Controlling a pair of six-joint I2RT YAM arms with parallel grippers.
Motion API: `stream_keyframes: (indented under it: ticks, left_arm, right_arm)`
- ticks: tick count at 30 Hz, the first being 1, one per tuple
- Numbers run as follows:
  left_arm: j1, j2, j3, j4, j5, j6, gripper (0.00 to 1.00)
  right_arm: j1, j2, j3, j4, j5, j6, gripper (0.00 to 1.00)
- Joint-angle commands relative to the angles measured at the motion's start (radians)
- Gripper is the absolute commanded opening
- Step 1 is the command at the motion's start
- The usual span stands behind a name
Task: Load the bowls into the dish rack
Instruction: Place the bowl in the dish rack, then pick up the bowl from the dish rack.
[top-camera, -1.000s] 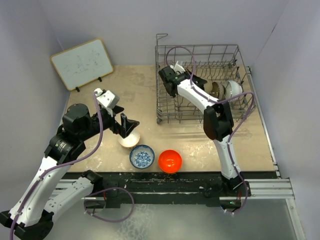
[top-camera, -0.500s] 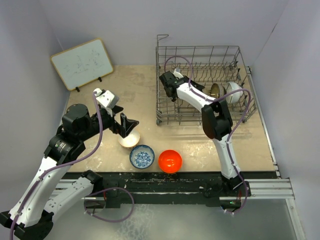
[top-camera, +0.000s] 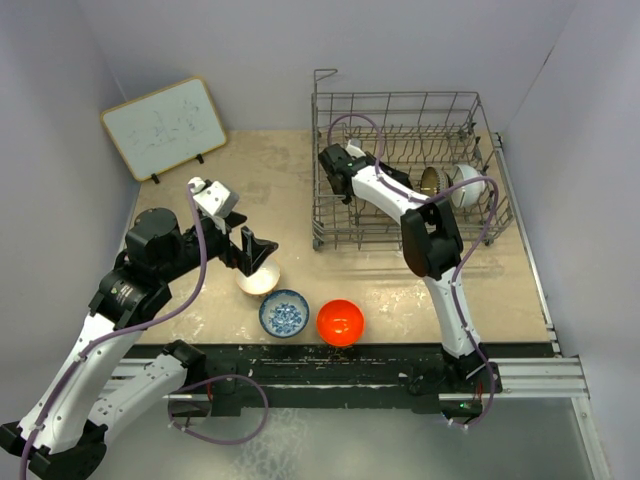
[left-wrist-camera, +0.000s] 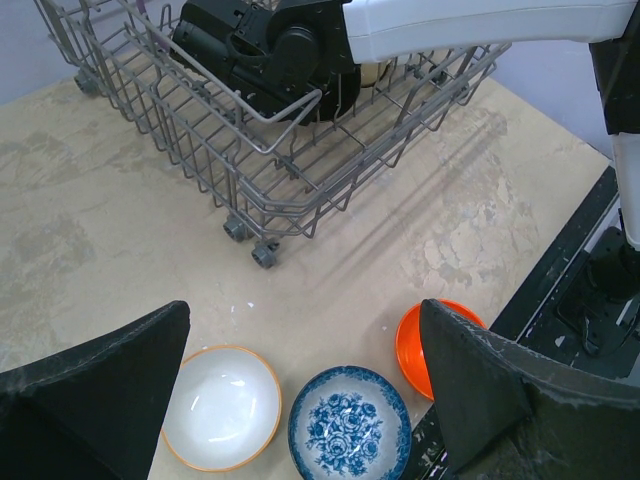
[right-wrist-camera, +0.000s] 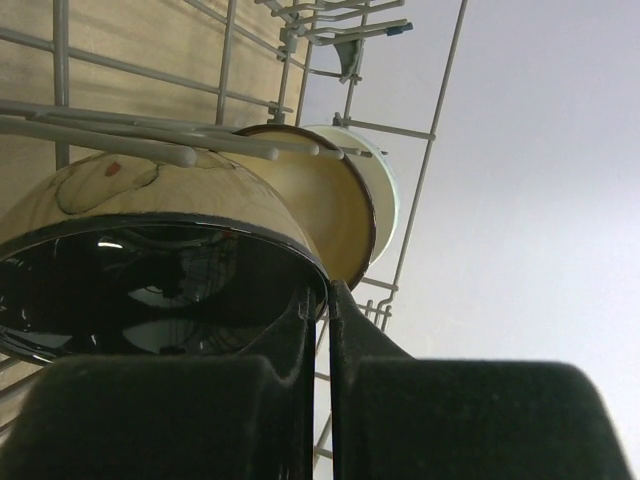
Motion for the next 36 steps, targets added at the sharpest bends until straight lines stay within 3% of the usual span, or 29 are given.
stream_keyframes:
  ticks: [1,7,8,12,17,20,24,29,32,36]
  left_arm:
    - [0.005,-0.009,0.003,0.032,-0.007,0.010,0.99]
    - [0.005,-0.003,0.008,0.034,-0.005,0.007,0.99]
    - [0.005,-0.001,0.009,0.034,-0.004,0.007,0.99]
    - [0.005,0.011,0.019,0.034,0.001,0.004,0.99]
    - [0.005,0.032,0.038,0.031,0.011,-0.006,0.99]
    - [0.005,0.041,0.047,0.031,0.018,-0.014,0.99]
    - [0.005,0.059,0.064,0.025,0.025,-0.024,0.99]
    - [0.005,0.067,0.084,0.023,0.025,-0.038,0.99]
    - [0.005,0.075,0.091,0.023,0.019,-0.042,0.99]
    - [0.005,0.085,0.087,0.034,0.007,-0.051,0.99]
  right_arm:
    - [0.000,-0.043,0.058,-0.023,0.027,0.018,0.00]
    - [0.000,-0.086,0.109,-0.042,-0.043,0.039,0.00]
    - [0.000,-0.103,0.120,-0.050,-0.078,0.054,0.04]
    - [-0.001,-0.192,0.157,-0.093,-0.331,0.136,0.25]
    - [-0.022,-0.305,0.137,-0.104,-0.586,0.240,0.65]
    - [-0.059,-0.373,0.112,-0.089,-0.731,0.288,0.76]
    - [-0.161,-0.479,0.050,-0.053,-1.131,0.348,0.77]
    - [-0.274,-0.649,-0.154,0.103,-1.607,0.338,0.83]
    - [-0.291,-0.700,-0.213,0.144,-1.618,0.319,0.90]
    - [-0.303,-0.678,-0.234,0.162,-1.528,0.310,0.90]
